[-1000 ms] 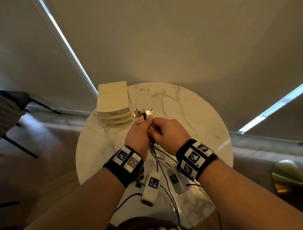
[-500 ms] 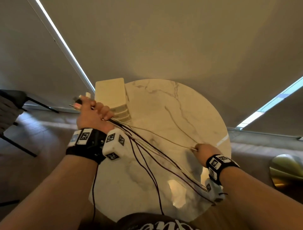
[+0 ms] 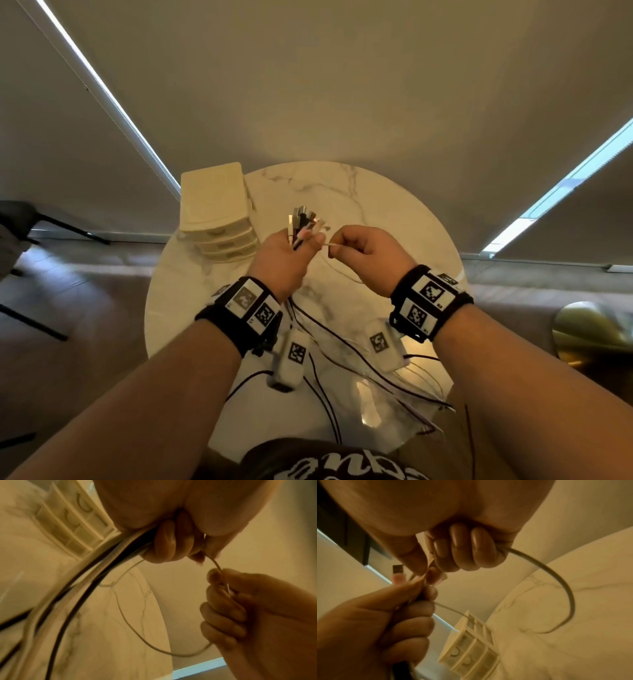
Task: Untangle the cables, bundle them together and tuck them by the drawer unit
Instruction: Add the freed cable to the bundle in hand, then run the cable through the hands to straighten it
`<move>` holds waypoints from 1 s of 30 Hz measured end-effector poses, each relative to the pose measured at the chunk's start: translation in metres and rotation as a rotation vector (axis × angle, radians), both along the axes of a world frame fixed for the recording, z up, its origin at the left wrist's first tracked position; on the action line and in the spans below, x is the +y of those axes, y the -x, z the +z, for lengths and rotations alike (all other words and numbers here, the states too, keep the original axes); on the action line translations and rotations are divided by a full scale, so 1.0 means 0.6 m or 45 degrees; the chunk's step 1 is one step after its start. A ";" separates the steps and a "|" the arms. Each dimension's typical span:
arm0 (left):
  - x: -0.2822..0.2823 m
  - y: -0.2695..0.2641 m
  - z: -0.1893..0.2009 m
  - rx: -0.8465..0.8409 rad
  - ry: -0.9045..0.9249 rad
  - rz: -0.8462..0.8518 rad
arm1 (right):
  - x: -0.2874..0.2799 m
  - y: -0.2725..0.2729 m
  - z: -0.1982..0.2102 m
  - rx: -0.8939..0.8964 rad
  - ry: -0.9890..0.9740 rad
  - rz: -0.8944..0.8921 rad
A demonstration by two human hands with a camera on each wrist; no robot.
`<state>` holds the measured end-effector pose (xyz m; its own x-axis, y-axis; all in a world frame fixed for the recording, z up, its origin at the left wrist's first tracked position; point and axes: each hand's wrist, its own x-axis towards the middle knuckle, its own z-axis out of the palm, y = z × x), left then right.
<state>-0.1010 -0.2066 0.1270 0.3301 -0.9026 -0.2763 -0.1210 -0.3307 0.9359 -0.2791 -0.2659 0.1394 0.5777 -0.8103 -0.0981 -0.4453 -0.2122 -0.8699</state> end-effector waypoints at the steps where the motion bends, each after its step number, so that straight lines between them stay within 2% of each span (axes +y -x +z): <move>1: -0.001 -0.004 0.001 -0.022 0.014 0.046 | -0.003 0.013 -0.008 0.035 0.017 -0.006; 3: -0.010 -0.017 -0.002 0.182 0.111 0.257 | -0.011 0.046 -0.022 0.193 0.040 -0.017; 5: -0.021 -0.034 0.004 0.499 0.205 0.509 | -0.021 0.087 -0.028 0.511 0.127 -0.040; 7: -0.030 -0.058 0.000 0.647 0.252 0.649 | -0.032 0.136 -0.025 0.755 0.251 -0.179; 9: -0.035 -0.066 -0.008 0.709 0.257 0.695 | -0.034 0.178 -0.015 0.851 0.336 -0.344; 12: -0.038 -0.039 -0.021 0.672 0.206 0.649 | -0.023 0.208 -0.024 0.890 0.285 -0.406; 15: -0.037 0.002 -0.032 0.604 0.103 0.510 | 0.001 0.225 -0.090 0.896 0.077 -0.406; 18: -0.030 0.027 -0.036 0.514 0.080 0.384 | 0.040 0.258 -0.180 1.104 -0.140 -0.315; 21: -0.024 0.039 -0.024 0.564 0.113 0.337 | 0.072 0.279 -0.221 1.320 -0.390 -0.280; 23: -0.022 0.048 -0.012 0.656 0.101 0.294 | 0.073 0.268 -0.217 1.217 -0.399 -0.384; 26: -0.015 0.069 0.011 0.809 0.034 0.119 | 0.062 0.211 -0.164 0.627 -0.083 -0.461; 28: -0.011 0.087 0.028 0.874 0.012 -0.044 | 0.056 0.158 -0.102 0.276 0.232 -0.313; 29: -0.009 0.096 0.036 0.886 0.013 -0.112 | 0.055 0.131 -0.078 0.151 0.318 -0.209; 30: -0.009 0.102 0.045 0.890 0.028 -0.164 | 0.055 0.107 -0.058 0.023 0.285 -0.102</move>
